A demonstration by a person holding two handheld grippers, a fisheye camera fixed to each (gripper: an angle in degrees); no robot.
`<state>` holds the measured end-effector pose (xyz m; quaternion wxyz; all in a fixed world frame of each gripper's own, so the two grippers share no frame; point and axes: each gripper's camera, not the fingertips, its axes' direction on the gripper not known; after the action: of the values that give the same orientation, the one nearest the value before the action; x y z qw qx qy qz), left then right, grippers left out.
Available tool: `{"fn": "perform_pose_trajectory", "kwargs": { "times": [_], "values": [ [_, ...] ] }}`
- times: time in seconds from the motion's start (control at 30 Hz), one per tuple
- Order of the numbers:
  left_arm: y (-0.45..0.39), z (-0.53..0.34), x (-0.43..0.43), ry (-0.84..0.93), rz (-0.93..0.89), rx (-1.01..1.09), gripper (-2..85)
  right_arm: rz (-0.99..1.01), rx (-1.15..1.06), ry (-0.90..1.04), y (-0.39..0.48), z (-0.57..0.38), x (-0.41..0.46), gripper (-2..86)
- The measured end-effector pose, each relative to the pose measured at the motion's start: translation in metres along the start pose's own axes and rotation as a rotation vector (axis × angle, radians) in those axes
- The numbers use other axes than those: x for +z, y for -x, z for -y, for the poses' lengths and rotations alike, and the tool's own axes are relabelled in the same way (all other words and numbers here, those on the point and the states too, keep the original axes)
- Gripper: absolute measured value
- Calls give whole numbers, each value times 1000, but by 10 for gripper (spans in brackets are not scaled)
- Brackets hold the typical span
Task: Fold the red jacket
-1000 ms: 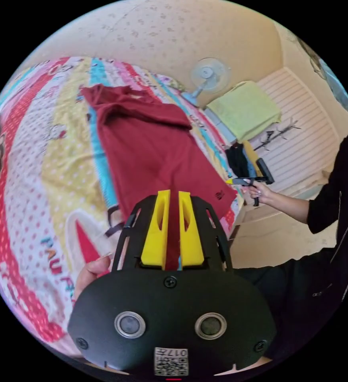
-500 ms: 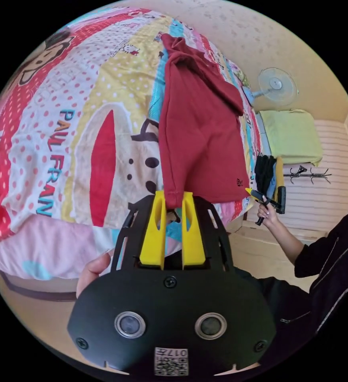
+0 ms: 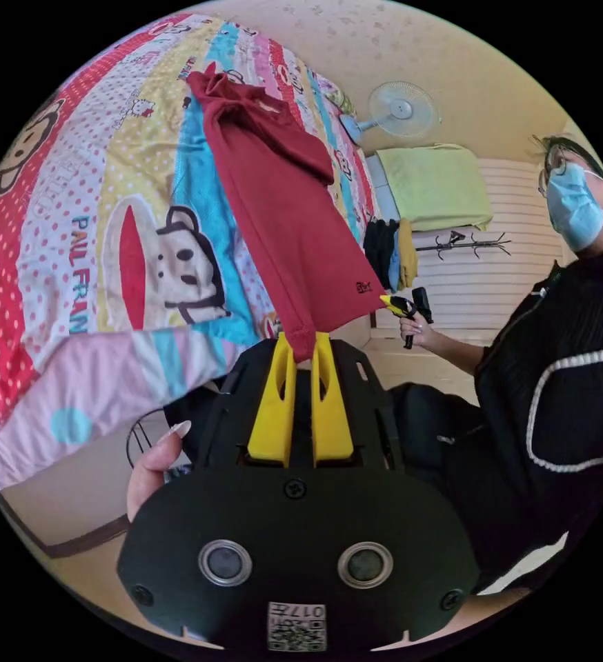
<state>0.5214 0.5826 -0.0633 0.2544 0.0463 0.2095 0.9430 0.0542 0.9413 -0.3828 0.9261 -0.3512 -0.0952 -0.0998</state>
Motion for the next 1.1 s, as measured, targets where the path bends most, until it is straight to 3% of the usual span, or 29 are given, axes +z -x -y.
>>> {"fn": "perform_pose_trajectory", "kwargs": {
  "times": [0.13, 0.2, 0.27, 0.47, 0.57, 0.67, 0.8, 0.93, 1.03, 1.1],
  "values": [
    [16, -76, -20, 49, -161, -189, 39, 105, 98, 151, -2, -68, -25, 29],
    [21, -105, -25, -15, -242, -291, 41, 184, 122, 97, 0, -81, -29, 28],
    [23, -100, -27, -102, -279, -297, 41, 335, 96, -94, 1, -67, -32, 28],
    [65, 41, -50, -489, -446, -62, 44, 640, -78, -380, 3, 83, -11, 30],
    [95, 135, -58, -589, -400, 44, 47, 672, -114, -424, 9, 181, 12, 34],
    [141, 212, -46, -634, -347, 8, 58, 560, 11, -420, -1, 251, 41, 40],
    [207, 247, -22, -785, -568, -123, 84, 403, 178, -416, -21, 281, 63, 53],
    [197, 226, -46, -889, -562, -65, 88, 435, 37, -473, 21, 266, 50, 68],
    [146, 212, -56, -692, -287, 52, 87, 241, -162, -492, 81, 233, 27, 71],
    [98, 200, -38, -516, -9, 157, 79, 30, -292, -457, 123, 207, 28, 60]
  ]
}}
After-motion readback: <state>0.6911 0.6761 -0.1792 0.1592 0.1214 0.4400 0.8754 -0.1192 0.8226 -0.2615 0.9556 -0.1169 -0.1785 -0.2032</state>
